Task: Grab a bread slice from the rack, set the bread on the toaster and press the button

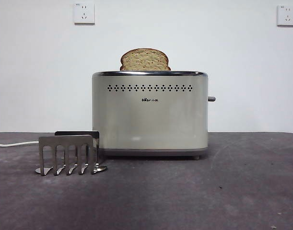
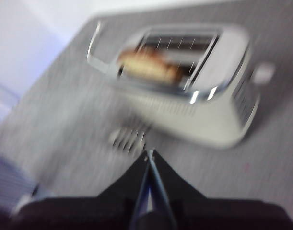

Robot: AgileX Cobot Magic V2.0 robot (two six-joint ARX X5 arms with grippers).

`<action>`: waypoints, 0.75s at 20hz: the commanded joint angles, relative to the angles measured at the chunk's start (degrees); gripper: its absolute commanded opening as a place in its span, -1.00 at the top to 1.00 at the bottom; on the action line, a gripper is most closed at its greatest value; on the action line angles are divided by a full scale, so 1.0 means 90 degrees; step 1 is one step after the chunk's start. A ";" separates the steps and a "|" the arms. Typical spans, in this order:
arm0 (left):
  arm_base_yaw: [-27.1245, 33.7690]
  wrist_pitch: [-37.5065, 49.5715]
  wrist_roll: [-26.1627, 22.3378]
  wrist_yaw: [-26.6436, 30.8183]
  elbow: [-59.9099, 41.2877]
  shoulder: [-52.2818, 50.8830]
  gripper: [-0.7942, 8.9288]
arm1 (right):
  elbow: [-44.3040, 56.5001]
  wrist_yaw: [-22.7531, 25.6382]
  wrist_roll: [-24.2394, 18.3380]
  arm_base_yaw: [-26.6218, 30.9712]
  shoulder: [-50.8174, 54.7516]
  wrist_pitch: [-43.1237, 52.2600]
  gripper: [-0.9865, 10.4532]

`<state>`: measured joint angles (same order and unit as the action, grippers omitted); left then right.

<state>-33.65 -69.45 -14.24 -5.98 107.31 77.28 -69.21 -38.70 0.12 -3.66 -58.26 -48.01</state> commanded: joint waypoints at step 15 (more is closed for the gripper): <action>-0.0002 -0.0850 0.0080 -0.0561 0.0012 0.0007 0.68 | 0.0046 0.0000 -0.1141 -0.0192 0.0420 -0.2062 0.85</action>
<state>-33.65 -76.42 -13.87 -10.92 107.31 77.28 -69.21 -38.74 -9.50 -5.28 -54.52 -66.85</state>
